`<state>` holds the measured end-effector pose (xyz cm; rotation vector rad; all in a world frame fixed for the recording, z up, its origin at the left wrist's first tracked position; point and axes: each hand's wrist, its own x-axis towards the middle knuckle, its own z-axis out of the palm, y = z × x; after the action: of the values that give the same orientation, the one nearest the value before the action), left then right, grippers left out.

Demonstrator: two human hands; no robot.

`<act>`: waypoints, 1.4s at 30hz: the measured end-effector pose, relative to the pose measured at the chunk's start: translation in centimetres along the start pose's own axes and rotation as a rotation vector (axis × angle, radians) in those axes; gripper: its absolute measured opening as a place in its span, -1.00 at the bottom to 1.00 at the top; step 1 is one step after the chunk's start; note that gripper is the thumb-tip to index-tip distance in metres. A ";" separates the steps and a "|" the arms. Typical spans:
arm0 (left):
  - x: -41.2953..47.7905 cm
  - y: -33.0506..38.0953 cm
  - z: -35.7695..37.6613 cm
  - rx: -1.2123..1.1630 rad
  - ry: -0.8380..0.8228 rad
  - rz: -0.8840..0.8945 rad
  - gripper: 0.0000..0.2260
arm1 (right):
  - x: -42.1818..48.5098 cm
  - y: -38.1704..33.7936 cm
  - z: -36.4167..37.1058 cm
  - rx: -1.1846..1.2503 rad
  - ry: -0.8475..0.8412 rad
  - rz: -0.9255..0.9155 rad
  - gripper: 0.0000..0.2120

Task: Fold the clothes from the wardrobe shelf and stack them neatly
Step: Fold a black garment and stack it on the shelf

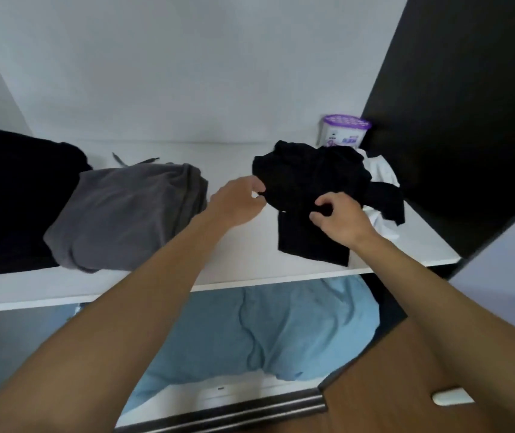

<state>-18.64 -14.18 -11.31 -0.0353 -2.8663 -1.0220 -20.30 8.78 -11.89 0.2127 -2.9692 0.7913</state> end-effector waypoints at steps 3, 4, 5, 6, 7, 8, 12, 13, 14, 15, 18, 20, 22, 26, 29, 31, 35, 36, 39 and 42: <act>2.5 2.3 4.2 -0.195 -0.125 -0.177 -0.69 | -0.5 3.7 0.2 -0.081 -0.116 0.088 -0.34; 3.3 3.0 5.5 -0.272 -0.148 -0.228 -0.73 | -0.4 4.8 0.3 -0.048 -0.079 0.100 -0.29; 3.9 3.4 6.6 -0.332 -0.142 -0.261 -0.77 | -0.2 5.6 0.5 0.007 -0.023 0.111 -0.27; 4.7 3.8 7.5 -0.363 -0.110 -0.268 -0.79 | 0.0 6.3 0.7 0.067 0.027 0.124 -0.29; 5.4 4.1 8.2 -0.375 -0.064 -0.261 -0.80 | 0.3 6.9 0.7 0.121 0.053 0.138 -0.35; 6.0 4.5 8.8 -0.380 -0.020 -0.253 -0.81 | 0.5 7.3 0.8 0.149 0.051 0.148 -0.44; 7.3 6.7 10.4 -0.430 -0.021 -0.311 -0.75 | 1.4 8.0 0.6 0.218 -0.041 0.081 -0.72; 7.6 7.2 10.6 -0.433 -0.039 -0.330 -0.73 | 1.5 7.9 0.5 0.289 -0.045 0.026 -0.74; 7.8 7.5 10.7 -0.443 -0.051 -0.342 -0.72 | 1.3 7.8 0.4 0.348 -0.045 -0.048 -0.73; 8.1 7.8 10.8 -0.466 -0.059 -0.346 -0.71 | 1.0 7.6 0.3 0.382 -0.063 -0.127 -0.73; 9.1 8.5 10.7 -0.494 -0.103 -0.380 -0.70 | 0.1 7.5 0.4 0.371 -0.212 -0.330 -0.73; 9.7 8.9 10.8 -0.480 -0.133 -0.405 -0.78 | -0.4 8.0 0.8 0.360 -0.276 -0.374 -0.76; 9.7 9.5 11.2 -0.455 -0.122 -0.382 -0.91 | -0.5 8.5 0.8 0.428 -0.304 -0.363 -0.78; 8.3 10.6 10.2 -0.708 0.008 -0.216 -0.82 | -0.2 8.9 0.1 0.622 -0.317 -0.265 -0.85; 5.7 11.5 7.0 -0.920 0.053 -0.110 -0.89 | 0.1 8.8 -0.9 0.920 -0.284 -0.062 -0.93; 3.0 12.1 5.0 -0.905 -0.003 -0.057 -0.83 | 0.4 8.3 -2.1 1.159 -0.347 0.144 -0.65; -3.1 12.0 3.3 -0.583 -0.376 0.161 -0.93 | 0.7 5.7 -4.8 1.521 -0.511 0.313 -0.27; -4.5 11.7 3.1 -0.474 -0.479 0.188 -0.97 | 0.5 4.5 -5.2 1.524 -0.492 0.319 -0.33; -7.4 9.3 2.9 -0.397 -0.670 0.146 -0.93 | -0.8 1.0 -6.0 1.521 -0.334 0.296 -0.59; -9.3 5.6 2.6 -0.571 -0.577 -0.089 -0.82 | -3.6 -1.1 -6.6 1.579 -0.307 0.162 -0.57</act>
<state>-9.28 -8.14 -10.73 -0.2885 -2.9223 -2.1157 -16.41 11.56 -6.00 0.1244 -1.7555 3.0262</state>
